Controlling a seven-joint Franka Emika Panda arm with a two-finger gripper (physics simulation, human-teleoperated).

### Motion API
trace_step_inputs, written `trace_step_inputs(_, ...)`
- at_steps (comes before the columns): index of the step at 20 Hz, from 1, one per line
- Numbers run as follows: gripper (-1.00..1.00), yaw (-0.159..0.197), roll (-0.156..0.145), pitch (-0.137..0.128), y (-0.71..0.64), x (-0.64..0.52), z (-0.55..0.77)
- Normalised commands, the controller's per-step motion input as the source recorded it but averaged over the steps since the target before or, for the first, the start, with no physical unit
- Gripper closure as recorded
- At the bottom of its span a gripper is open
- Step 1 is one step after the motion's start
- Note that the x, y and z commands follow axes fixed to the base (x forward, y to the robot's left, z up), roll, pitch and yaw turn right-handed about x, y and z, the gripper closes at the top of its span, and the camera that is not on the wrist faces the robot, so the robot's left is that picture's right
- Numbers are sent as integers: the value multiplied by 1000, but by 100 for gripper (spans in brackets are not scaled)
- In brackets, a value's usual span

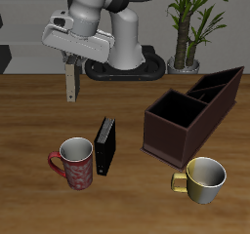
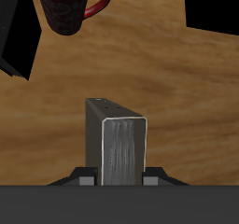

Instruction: Place the yellow book into the left desk caddy's right compartment

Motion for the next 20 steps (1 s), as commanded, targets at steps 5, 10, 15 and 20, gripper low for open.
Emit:
trace_step_inputs(5, 100, 4, 9, -32, 206, -45, 350)
trace_step_inputs(10, 100, 29, 52, -51, 445, -33, 416)
trace_step_inputs(15, 100, 19, 30, -2, 404, 95, 164)
trace_step_inputs(20, 100, -6, 3, -6, 389, 134, 179)
